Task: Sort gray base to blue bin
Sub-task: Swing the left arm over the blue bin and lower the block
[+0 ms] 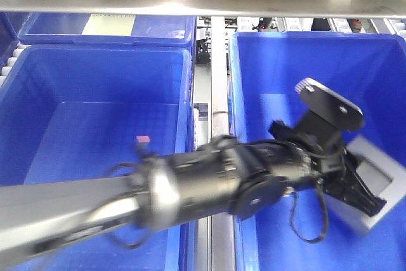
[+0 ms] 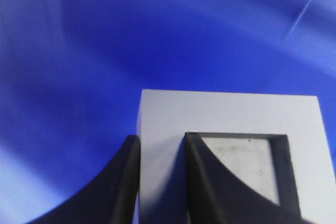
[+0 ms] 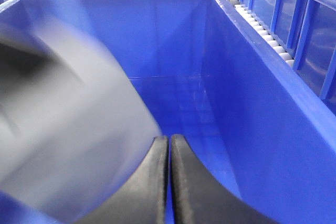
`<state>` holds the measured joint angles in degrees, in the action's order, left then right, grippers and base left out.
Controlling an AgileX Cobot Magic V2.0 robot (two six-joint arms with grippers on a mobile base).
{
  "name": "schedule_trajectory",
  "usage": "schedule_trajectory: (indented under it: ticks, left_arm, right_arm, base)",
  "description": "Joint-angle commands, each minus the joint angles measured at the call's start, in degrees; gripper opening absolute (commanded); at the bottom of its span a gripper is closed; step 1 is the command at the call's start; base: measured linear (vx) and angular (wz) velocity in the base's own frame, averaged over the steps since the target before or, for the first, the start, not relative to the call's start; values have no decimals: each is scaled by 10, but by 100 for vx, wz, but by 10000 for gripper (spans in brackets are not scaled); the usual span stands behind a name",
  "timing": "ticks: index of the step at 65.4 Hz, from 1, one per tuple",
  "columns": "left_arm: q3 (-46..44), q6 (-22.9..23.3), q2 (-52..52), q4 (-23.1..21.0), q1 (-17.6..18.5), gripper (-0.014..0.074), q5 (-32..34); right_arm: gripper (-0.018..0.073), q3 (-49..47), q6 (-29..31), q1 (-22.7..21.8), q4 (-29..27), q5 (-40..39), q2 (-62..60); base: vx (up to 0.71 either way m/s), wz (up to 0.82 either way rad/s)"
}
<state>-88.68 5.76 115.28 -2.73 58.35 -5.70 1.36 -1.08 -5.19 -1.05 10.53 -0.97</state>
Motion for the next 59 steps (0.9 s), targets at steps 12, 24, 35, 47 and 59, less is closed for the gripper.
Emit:
schedule_trajectory:
  ticks: [12,24,35,47,59]
  left_arm:
    - [-35,7,-12,-4,-23,-6,-7]
    - [-35,7,1,-4,-27,0,-56]
    - [-35,7,10,-4,-27,31,-99]
    - [-35,7,18,-4,-27,142,-120]
    - [-35,7,10,-4,-27,314,-127]
  right_arm:
    - [-5,4,3,0,3,-21,-1]
    - [-5,4,3,0,3,-21,-1]
    - [-5,4,3,0,3,-21,-1]
    - [-5,4,3,0,3,-21,-1]
    - [-5,4,3,0,3,-21,-1]
  base:
    - [0,0]
    - [0,0]
    - [0,0]
    - [0,0]
    - [0,0]
